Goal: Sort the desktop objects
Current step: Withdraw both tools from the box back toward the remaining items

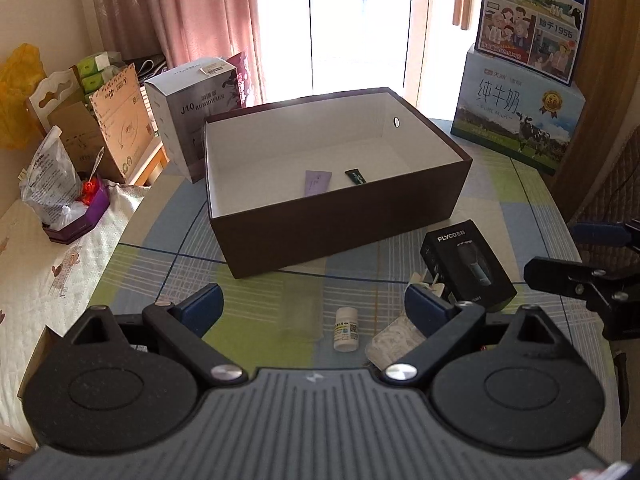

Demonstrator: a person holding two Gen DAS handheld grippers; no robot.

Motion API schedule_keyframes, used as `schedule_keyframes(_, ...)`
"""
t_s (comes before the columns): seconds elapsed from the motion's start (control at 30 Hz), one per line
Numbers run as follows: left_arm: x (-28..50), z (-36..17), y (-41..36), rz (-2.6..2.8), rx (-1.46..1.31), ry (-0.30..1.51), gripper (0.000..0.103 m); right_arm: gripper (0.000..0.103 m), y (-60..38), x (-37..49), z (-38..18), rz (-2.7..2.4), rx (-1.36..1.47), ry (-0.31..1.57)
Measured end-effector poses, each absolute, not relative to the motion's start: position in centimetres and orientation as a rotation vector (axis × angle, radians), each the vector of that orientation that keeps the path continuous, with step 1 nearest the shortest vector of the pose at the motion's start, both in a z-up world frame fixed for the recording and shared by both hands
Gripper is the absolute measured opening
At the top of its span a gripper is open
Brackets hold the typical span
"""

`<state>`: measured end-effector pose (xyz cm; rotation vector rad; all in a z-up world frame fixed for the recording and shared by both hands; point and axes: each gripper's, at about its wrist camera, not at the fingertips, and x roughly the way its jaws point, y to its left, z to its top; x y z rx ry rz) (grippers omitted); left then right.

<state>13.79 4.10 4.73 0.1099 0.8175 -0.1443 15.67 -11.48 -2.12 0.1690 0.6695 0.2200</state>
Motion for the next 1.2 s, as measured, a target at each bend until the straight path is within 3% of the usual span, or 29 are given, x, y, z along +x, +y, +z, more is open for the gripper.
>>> schedule_keyframes(1.2, 10.6, -2.4, 3.7, -0.242, 0.166, 0.97, 0.095, 0.101, -13.3, 12.3, -7.7, 0.152, 0.21, 0.845)
